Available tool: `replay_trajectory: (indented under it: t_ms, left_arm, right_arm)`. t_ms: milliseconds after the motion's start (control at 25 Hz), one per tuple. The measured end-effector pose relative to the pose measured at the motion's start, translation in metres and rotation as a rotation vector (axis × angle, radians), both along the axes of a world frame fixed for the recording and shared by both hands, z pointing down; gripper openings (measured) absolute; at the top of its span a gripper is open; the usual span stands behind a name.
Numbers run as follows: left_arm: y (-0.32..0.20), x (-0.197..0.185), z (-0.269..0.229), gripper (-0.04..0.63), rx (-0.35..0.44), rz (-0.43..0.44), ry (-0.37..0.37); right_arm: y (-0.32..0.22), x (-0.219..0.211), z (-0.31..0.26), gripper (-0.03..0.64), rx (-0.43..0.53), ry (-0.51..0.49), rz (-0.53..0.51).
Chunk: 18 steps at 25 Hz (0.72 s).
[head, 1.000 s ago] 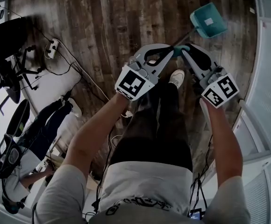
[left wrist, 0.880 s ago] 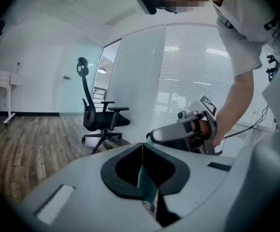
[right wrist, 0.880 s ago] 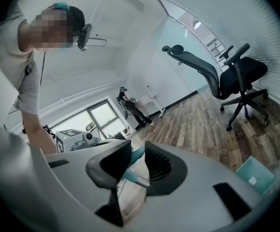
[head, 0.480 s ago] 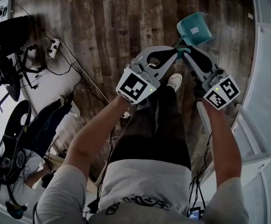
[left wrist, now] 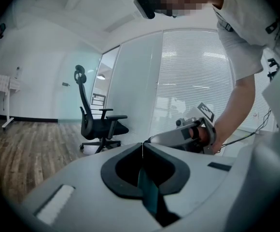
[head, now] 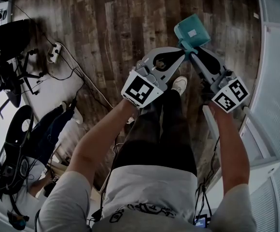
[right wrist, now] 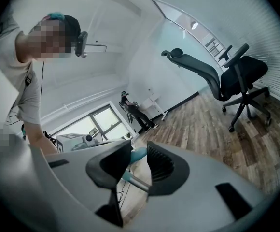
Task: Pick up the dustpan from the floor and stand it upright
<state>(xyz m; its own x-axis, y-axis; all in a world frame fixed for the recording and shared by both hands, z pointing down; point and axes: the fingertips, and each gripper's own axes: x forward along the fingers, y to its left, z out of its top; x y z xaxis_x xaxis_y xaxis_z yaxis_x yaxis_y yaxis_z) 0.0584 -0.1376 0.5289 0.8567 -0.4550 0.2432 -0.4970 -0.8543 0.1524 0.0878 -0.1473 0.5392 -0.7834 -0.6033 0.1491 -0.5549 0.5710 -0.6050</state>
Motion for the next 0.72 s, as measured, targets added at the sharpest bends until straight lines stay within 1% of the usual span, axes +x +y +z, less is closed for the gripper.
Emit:
replay_trajectory:
  t_ms: [200, 480, 600, 720]
  left_arm:
    - [-0.002, -0.004, 0.002, 0.005, 0.004, 0.001, -0.013]
    - [-0.005, -0.01, -0.001, 0.005, -0.01, -0.025, -0.043]
    - [-0.007, -0.014, 0.0, 0.005, -0.032, -0.045, -0.07]
    - [-0.011, -0.021, -0.003, 0.005, -0.052, -0.075, -0.097]
  right_arm:
    - [-0.003, -0.004, 0.002, 0.08, 0.002, 0.021, -0.005]
    - [-0.006, -0.008, -0.002, 0.086, -0.002, 0.092, 0.001]
    - [-0.01, -0.005, -0.003, 0.095, -0.014, 0.146, 0.022]
    - [-0.017, 0.009, 0.001, 0.103, -0.018, 0.237, 0.066]
